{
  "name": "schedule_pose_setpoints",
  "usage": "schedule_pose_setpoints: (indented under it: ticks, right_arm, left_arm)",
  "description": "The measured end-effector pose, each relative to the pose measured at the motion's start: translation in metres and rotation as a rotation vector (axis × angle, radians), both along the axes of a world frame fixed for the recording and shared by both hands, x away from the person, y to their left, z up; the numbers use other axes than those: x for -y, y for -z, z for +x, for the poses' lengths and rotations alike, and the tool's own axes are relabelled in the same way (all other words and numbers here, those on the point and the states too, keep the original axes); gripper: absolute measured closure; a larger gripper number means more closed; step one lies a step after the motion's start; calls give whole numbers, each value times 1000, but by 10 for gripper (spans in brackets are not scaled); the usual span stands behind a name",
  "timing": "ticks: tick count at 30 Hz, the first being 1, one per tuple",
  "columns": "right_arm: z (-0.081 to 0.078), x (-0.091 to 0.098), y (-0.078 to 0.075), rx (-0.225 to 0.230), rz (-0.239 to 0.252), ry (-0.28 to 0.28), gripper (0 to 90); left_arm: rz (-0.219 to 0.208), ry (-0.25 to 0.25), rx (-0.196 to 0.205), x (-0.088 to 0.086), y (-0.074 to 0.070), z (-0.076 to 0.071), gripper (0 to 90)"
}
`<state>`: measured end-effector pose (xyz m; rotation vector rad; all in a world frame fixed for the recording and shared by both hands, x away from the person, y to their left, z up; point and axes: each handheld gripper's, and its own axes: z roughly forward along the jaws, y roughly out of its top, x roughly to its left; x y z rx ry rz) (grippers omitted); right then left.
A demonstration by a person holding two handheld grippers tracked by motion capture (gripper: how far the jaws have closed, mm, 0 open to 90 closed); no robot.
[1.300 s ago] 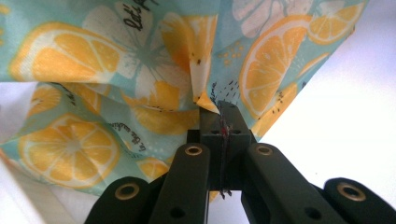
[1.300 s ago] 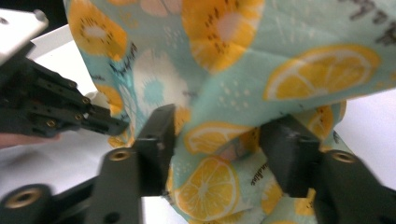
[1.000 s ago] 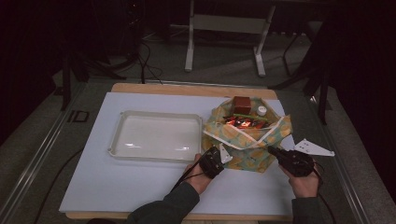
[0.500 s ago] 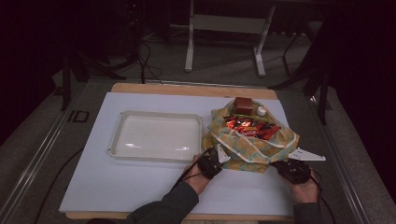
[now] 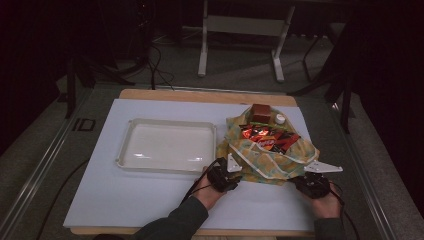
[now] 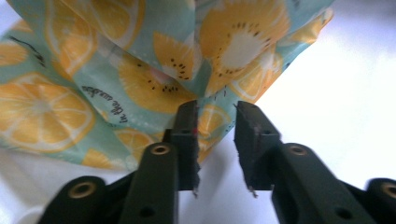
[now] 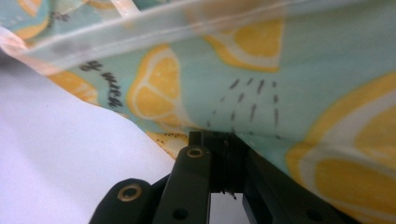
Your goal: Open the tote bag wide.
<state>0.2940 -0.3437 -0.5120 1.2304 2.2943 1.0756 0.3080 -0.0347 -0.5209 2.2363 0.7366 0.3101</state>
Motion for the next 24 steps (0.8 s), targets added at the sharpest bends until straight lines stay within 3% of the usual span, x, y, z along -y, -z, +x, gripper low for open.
schedule_pose_setpoints:
  ticks: [5,6,7,11,15,16,17,18,20,21,24]
  right_arm:
    - [-1,-1,-1,8,0,-10,900]
    - [-1,-1,-1,9,0,-10,900]
    - [-1,-1,-2,10,1,-11,900]
    - [-2,-3,-4,17,5,-15,900]
    - [-2,-6,-7,26,3,-23,898]
    - [-3,-7,-7,26,3,-25,898]
    - [-3,-7,-8,29,2,-29,897]
    - [-3,-7,-8,29,2,-29,897]
    - [-3,-7,-8,29,4,-32,895]
    - [-3,-7,-8,31,7,-30,888]
    - [-2,-5,-8,32,10,-26,888]
  left_arm:
    - [-70,-31,34,-15,-15,-5,600]
    - [-70,-31,34,-15,-15,-5,589]
    - [-112,-51,33,-21,-21,-2,575]
    - [-156,-88,33,-26,-30,4,517]
    - [-223,-107,11,-23,-38,14,457]
    - [-223,-107,11,-23,-38,14,458]
    - [-250,-106,-3,-21,-40,18,475]
    - [-250,-106,-3,-21,-40,18,524]
    - [-241,-105,-12,-19,-40,23,733]
    - [-270,-110,-29,-20,-38,27,881]
    - [-256,-110,-32,-19,-36,29,894]
